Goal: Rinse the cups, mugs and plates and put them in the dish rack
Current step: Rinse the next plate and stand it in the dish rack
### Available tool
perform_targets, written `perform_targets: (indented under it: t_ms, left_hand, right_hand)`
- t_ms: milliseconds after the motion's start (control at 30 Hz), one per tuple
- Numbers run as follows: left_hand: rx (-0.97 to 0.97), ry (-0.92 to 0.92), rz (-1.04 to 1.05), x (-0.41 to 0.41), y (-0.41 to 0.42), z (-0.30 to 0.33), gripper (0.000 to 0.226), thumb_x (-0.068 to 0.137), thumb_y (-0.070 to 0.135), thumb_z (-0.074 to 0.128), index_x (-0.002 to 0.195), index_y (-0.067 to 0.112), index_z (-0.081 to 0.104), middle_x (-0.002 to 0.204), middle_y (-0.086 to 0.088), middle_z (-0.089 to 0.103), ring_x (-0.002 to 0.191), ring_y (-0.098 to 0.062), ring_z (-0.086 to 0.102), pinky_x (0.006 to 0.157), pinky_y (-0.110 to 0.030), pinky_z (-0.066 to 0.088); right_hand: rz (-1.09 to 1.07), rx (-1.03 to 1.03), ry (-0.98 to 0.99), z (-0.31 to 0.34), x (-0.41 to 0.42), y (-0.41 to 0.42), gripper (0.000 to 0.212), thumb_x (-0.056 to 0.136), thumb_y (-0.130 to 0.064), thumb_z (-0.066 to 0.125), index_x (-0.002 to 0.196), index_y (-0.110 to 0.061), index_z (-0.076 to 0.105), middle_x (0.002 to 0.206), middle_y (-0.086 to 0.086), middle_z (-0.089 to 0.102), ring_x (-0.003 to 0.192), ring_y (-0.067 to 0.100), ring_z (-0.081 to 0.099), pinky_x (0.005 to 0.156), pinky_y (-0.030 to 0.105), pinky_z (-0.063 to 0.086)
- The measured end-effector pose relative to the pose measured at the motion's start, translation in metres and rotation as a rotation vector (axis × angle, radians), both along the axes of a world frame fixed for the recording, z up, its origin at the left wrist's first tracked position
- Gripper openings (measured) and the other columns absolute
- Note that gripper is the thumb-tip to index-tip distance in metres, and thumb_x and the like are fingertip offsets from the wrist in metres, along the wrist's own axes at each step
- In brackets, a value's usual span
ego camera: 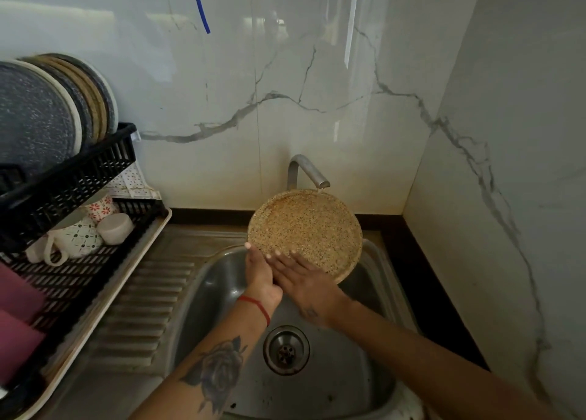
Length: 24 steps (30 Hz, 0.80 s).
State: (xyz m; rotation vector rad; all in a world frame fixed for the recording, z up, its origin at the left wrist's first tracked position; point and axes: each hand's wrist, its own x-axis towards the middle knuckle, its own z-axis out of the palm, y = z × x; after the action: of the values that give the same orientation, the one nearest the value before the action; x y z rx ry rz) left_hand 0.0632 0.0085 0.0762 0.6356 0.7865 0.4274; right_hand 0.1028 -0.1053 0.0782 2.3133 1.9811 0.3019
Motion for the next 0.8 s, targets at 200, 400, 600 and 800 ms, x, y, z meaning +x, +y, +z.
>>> perform_targets:
  t_ms: [200, 400, 600, 800]
  left_hand:
    - [0.151, 0.012, 0.021, -0.011, 0.023, 0.005, 0.072, 0.089, 0.069, 0.028, 0.146, 0.026, 0.033, 0.144, -0.013, 0.047, 0.129, -0.035, 0.047, 0.099, -0.053, 0.044]
    - [-0.026, -0.037, -0.091, 0.003, -0.001, 0.008, 0.088, 0.084, 0.074, 0.028, 0.149, 0.014, 0.03, 0.144, -0.016, 0.045, 0.13, -0.032, 0.047, 0.105, -0.044, 0.038]
    - [0.093, -0.104, -0.097, -0.018, 0.024, 0.01, 0.079, 0.087, 0.071, 0.027, 0.147, 0.02, 0.034, 0.145, -0.015, 0.044, 0.131, -0.035, 0.045, 0.102, -0.05, 0.041]
    - [0.116, -0.089, -0.078, -0.013, 0.02, 0.014, 0.083, 0.084, 0.074, 0.028, 0.15, 0.024, 0.027, 0.15, -0.014, 0.037, 0.135, -0.033, 0.04, 0.106, -0.049, 0.036]
  right_hand:
    - [-0.068, 0.156, -0.011, 0.003, 0.047, -0.058, 0.07, 0.088, -0.026, 0.067, 0.145, -0.007, 0.032, 0.152, 0.012, 0.03, 0.141, 0.029, 0.023, 0.113, 0.049, 0.017]
    - [-0.124, 0.188, 0.166, -0.019, 0.0, 0.008, 0.088, 0.088, -0.007, 0.049, 0.143, -0.017, -0.019, 0.149, 0.0, -0.025, 0.144, 0.019, -0.02, 0.107, 0.028, -0.027]
    - [0.031, 0.031, 0.018, -0.031, 0.044, -0.049, 0.096, 0.083, -0.004, 0.065, 0.152, -0.021, 0.002, 0.16, 0.0, 0.0, 0.147, 0.02, -0.006, 0.119, 0.04, -0.008]
    - [-0.107, 0.211, -0.087, -0.023, 0.036, -0.024, 0.086, 0.082, -0.027, 0.071, 0.149, -0.016, 0.018, 0.155, 0.008, 0.023, 0.144, 0.03, 0.02, 0.116, 0.052, 0.007]
